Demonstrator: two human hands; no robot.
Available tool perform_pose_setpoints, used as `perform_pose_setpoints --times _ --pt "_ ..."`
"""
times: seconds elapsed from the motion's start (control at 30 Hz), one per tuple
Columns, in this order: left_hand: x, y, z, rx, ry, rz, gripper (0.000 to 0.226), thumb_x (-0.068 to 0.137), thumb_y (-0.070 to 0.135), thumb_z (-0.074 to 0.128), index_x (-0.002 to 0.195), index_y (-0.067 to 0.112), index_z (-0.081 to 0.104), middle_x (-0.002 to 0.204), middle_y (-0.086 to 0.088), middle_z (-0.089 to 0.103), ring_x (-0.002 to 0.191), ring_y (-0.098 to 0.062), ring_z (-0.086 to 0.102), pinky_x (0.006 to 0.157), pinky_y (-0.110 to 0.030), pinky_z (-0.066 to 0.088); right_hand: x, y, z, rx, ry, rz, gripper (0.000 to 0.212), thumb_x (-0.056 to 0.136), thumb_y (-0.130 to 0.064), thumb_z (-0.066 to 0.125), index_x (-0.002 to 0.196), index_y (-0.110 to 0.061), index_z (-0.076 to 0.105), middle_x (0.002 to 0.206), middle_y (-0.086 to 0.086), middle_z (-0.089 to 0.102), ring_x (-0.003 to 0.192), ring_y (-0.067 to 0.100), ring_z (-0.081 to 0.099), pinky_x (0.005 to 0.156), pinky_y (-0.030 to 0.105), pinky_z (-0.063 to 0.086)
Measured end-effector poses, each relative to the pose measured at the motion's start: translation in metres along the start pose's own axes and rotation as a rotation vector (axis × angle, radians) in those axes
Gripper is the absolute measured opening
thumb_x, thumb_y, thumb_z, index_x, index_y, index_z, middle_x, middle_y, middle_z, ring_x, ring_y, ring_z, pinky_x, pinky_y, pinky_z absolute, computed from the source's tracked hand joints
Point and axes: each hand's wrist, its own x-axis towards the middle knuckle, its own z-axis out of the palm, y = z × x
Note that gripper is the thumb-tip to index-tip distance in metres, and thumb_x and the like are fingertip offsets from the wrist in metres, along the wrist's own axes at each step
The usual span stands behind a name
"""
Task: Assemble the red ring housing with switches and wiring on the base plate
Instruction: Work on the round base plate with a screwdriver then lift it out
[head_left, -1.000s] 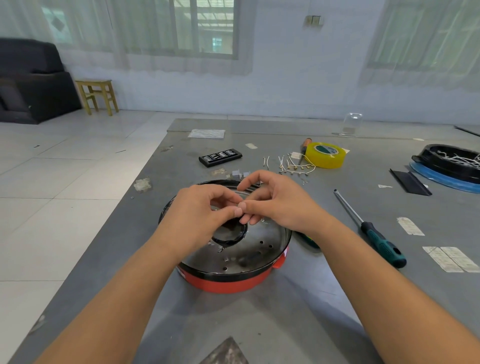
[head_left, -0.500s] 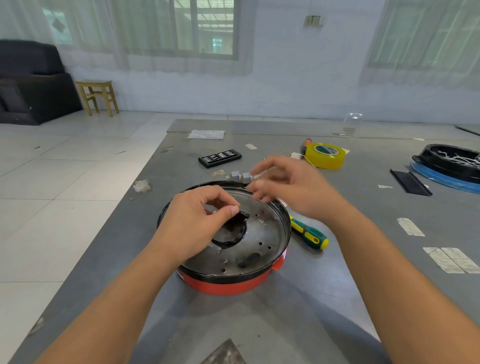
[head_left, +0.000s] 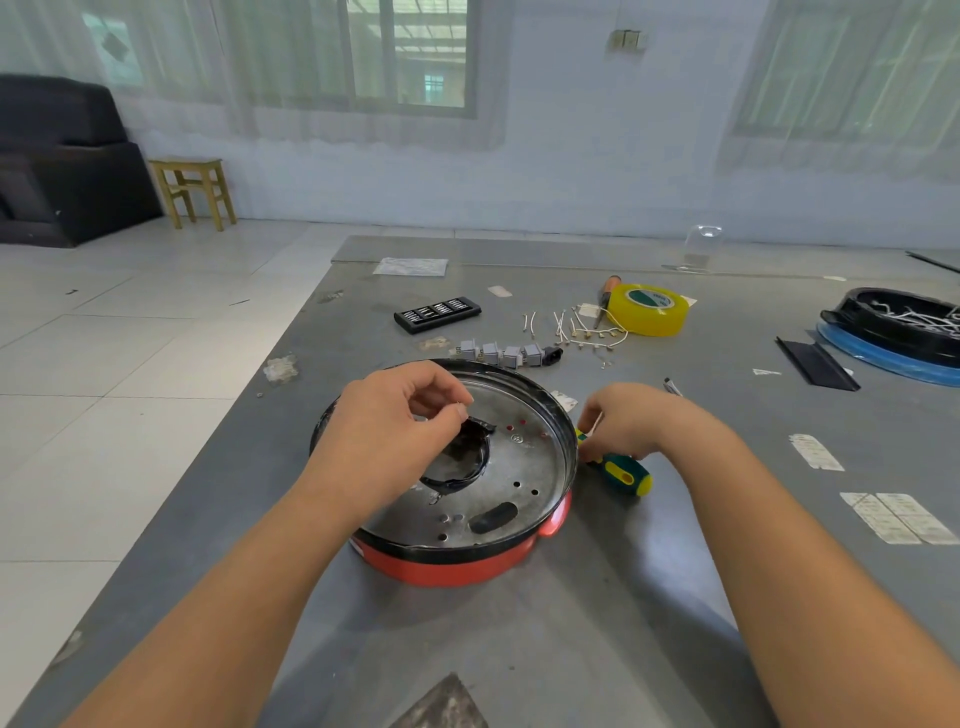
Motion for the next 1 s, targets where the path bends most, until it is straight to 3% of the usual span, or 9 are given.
perform_pose_setpoints --times 0.27,0.43,0.53,0.63,0.8,1.0 --pt "-0.002 0.004 -0.002 -0.020 0.003 -0.048 0.015 0.089 0.021 0.080 0.083 0.035 0.077 0.080 0.018 0.075 0.079 -0.003 0.071 0.075 -0.020 0.056 0.007 -0.003 0.006 -0.088 0.069 0.004 0.035 0.088 -0.039 0.077 0.110 -0.012 0.072 0.107 0.009 0.072 0.100 0.025 0.066 0.088 0.039 0.058" --pt "-0.002 0.008 -0.005 -0.201 0.015 -0.178 0.011 0.089 0.015 0.078 0.087 0.025 0.077 0.079 0.007 0.080 0.075 -0.007 0.076 0.056 -0.025 0.055 0.001 0.001 -0.011 0.162 0.351 -0.039 0.031 0.091 -0.036 0.073 0.116 -0.019 0.065 0.112 0.005 0.067 0.098 0.023 0.061 0.081 0.035 0.051" --pt "0.000 0.009 -0.009 -0.498 0.006 -0.279 0.007 0.095 0.005 0.071 0.097 0.012 0.073 0.089 -0.005 0.082 0.088 -0.017 0.080 0.079 -0.029 0.056 -0.012 0.000 -0.024 0.416 0.463 -0.178 0.023 0.090 -0.033 0.074 0.110 -0.023 0.068 0.098 -0.005 0.067 0.093 0.019 0.062 0.076 0.032 0.050" --pt "0.004 0.008 -0.013 -0.825 0.010 -0.424 0.008 0.099 0.003 0.064 0.102 0.009 0.069 0.100 -0.014 0.081 0.097 -0.025 0.080 0.079 -0.030 0.057 -0.030 -0.003 -0.033 0.572 0.359 -0.372 0.013 0.089 -0.031 0.077 0.100 -0.036 0.073 0.098 -0.006 0.072 0.094 0.012 0.068 0.080 0.026 0.055" --pt "0.008 0.003 -0.016 -1.139 0.093 -0.546 0.009 0.103 -0.001 0.056 0.106 0.005 0.062 0.108 -0.021 0.079 0.101 -0.032 0.079 0.073 -0.032 0.066 -0.043 -0.006 -0.038 0.375 0.124 -0.553 0.022 0.092 -0.035 0.075 0.112 -0.043 0.074 0.097 -0.021 0.075 0.091 -0.003 0.068 0.075 0.007 0.049" --pt "0.009 0.002 -0.017 -1.218 0.111 -0.547 0.010 0.104 -0.002 0.054 0.111 0.001 0.059 0.111 -0.023 0.077 0.100 -0.034 0.079 0.073 -0.035 0.066 -0.041 -0.012 -0.033 0.274 0.146 -0.563 0.026 0.094 -0.033 0.073 0.120 -0.040 0.073 0.102 -0.016 0.074 0.095 0.005 0.066 0.086 0.022 0.050"
